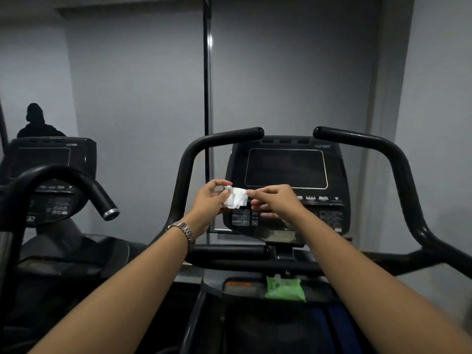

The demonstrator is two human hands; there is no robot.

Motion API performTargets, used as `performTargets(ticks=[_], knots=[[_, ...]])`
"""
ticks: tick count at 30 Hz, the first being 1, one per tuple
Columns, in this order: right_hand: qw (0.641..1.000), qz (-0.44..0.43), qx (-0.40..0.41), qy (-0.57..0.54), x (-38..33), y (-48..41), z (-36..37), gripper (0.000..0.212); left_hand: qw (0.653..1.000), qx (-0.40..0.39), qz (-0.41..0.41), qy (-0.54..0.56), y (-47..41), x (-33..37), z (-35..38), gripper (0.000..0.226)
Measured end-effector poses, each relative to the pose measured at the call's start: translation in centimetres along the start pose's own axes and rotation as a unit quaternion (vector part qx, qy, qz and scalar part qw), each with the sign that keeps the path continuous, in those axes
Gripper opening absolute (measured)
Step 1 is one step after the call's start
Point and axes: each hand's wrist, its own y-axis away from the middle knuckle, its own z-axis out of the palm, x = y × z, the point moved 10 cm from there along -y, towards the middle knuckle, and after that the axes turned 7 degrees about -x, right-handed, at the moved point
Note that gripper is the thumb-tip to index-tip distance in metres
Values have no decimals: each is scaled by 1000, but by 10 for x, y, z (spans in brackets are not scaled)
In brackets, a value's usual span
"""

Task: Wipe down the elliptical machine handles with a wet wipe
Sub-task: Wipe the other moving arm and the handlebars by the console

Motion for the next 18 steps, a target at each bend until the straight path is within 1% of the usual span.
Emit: performTargets(ticks=[3,5,7,11,14,16,17,18], knots=[[995,47,-6,-82,24,35,19,30,999,-26,-12,35,33,-18,15,7],[993,67,-6,-95,36,57,29,21,998,-43,-23,47,54,-32,24,8],[993,74,11,-86,44,79,33,12,995,-51,-45,76,73,-46,33,14],[994,71,68,-51,59,116,26,12,980,-69,-97,160,111,-66,59,21],[990,76,103,-64,74,142,17,22,975,-69,-117,175,137,-76,77,5],[986,83,132,-55,90,158,8,27,973,-68,-136,173,154,-84,88,17],[986,77,149,-24,95,167,1,27,972,-68,-145,173,163,-87,93,22],[984,61,165,33,97,175,-5,26,971,-67,-152,174,172,-91,98,24]])
